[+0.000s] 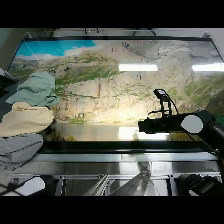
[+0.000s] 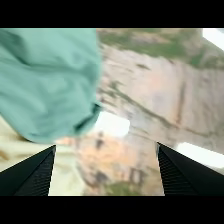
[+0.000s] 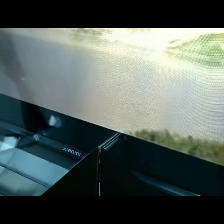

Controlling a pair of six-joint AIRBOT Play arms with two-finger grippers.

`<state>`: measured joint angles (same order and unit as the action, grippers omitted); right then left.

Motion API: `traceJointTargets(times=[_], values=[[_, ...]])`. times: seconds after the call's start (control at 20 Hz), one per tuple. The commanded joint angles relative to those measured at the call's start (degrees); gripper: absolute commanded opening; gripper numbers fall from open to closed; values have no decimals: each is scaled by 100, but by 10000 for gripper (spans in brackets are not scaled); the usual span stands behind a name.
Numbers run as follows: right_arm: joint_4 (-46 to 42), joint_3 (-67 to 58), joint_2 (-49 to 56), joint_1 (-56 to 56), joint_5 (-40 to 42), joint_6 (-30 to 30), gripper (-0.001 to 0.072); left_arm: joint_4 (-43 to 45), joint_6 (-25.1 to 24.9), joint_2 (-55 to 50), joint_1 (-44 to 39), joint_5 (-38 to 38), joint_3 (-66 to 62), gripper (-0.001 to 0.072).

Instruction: Fold the shirts.

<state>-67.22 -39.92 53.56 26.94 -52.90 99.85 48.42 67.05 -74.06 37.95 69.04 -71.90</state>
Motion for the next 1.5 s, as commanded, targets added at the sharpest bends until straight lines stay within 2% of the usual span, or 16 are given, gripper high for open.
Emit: traceJointTargets(times=[0.0,0.25,0.3,0.35,0.4,0.45,0.5,0.55,0.6,0.7,0.8,0.85,1.0,1.15,1.3,1.45], values=[[4,2,4,0,-2,2,15,94,0,-1910,190,2,-1128,711],[0,2,4,-2,0,2,17,114,-11,-3604,-400,-304,-2326,708],[0,2,4,-2,0,2,17,118,-11,-3840,-531,-350,-2549,688],[0,2,4,-2,0,2,17,120,-11,-4076,-656,-374,-2800,596],[0,2,4,-2,0,0,17,120,-11,-4286,-758,-382,-3045,563],[0,2,4,-2,0,0,17,118,-9,-4470,-859,-389,-3265,561],[0,2,4,-2,0,2,17,118,15,-4642,-966,-302,-3512,423],[0,2,4,-2,-2,2,17,116,15,-4774,-1058,-68,-3744,51],[0,2,4,-2,-2,0,17,116,7,-4843,-1143,142,-3936,-2],[0,2,4,-2,0,0,16,83,13,-4859,-1331,616,-4374,-1],[0,2,4,-2,0,0,16,-367,2,-4669,-1589,1045,-4754,17],[-2,2,4,-2,-2,0,17,-994,-87,-4424,-1696,1110,-4734,18],[-109,2,2,-9,-9,2,16,-3622,-616,-3456,-2124,1628,-4177,21],[-284,-2,-13,-256,-173,4,16,-4745,-549,-2544,-2754,2249,-3904,23],[-354,-7,-205,-907,-525,-4,16,-4752,-507,-1742,-3346,2129,-3847,24],[-365,-7,-531,-1556,-645,-168,16,-3606,-229,-1390,-3766,1849,-3847,25]])
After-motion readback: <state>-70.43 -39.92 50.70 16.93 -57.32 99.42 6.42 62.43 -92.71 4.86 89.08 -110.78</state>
